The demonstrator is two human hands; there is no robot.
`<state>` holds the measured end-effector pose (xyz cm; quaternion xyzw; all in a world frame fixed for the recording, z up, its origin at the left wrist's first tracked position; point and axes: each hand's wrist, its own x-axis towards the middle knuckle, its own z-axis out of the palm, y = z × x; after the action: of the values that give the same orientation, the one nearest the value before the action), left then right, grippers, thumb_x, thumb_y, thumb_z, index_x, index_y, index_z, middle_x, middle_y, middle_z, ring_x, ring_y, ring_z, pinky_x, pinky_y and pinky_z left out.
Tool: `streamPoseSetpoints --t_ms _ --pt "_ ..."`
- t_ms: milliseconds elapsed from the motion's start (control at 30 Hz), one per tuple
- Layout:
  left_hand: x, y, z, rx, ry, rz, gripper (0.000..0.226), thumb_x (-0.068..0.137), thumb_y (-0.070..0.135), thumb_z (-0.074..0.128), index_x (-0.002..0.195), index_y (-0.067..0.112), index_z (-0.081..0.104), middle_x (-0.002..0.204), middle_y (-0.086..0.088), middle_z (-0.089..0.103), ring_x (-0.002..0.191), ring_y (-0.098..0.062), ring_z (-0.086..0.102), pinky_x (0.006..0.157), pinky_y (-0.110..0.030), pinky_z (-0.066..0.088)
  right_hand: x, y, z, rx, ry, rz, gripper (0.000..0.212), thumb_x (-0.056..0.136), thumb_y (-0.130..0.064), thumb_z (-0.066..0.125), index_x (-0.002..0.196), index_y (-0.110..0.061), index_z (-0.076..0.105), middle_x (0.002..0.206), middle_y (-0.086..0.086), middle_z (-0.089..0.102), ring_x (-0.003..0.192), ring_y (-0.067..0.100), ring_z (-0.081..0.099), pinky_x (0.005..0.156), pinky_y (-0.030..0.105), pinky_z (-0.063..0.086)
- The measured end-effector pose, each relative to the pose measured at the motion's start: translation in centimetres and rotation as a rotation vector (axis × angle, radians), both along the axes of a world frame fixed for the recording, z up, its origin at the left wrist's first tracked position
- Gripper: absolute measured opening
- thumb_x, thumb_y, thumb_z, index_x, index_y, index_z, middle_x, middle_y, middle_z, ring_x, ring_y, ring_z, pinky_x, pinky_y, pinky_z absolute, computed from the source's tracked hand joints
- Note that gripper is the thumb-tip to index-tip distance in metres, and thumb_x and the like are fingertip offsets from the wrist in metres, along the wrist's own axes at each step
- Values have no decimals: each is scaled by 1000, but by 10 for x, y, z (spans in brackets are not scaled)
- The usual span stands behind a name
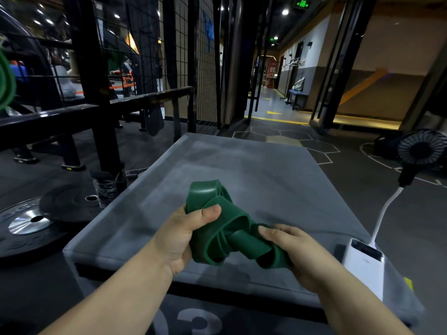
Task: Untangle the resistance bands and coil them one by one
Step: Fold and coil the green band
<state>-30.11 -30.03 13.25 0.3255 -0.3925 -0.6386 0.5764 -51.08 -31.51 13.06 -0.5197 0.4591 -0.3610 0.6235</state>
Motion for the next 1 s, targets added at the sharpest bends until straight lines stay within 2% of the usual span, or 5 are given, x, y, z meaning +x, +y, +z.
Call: streamPoseSetpoints --t_ms 400,533,733,867,1000 --pt "11 -4 5 -33 287 76 63 29 35 98 83 9 79 95 -15 74 86 -29 73 66 -38 59 -36 -35 -8 -198 138 -649 28 92 -1 47 101 -26 55 72 11 60 44 21 50 46 27 39" --pt "9 -3 9 28 322 161 23 72 31 69 66 11 77 81 -11 74 75 -26 73 64 -40 61 -35 -34 -4 -227 56 -548 41 93 4 41 103 -28 65 73 4 67 49 19 52 52 28 38" --pt "11 -5 14 41 410 252 35 84 29 60 54 16 74 67 -2 71 62 -18 71 54 -34 59 -57 -30 -2 -278 -366 -49 38 82 13 58 113 -9 57 99 10 69 95 22 64 78 26 56" --pt "10 -4 20 68 451 284 33 82 27 62 53 16 71 59 0 69 52 -15 68 44 -29 54 -65 -29 -7 -295 -139 172 86 40 -22 97 107 2 48 93 10 61 89 19 59 76 25 51" --pt "10 -4 20 46 466 256 28 77 28 63 53 17 72 61 0 69 54 -15 69 45 -30 55 -54 -26 -11 -332 115 188 50 63 -27 87 79 -8 44 73 2 53 71 13 51 63 24 46"
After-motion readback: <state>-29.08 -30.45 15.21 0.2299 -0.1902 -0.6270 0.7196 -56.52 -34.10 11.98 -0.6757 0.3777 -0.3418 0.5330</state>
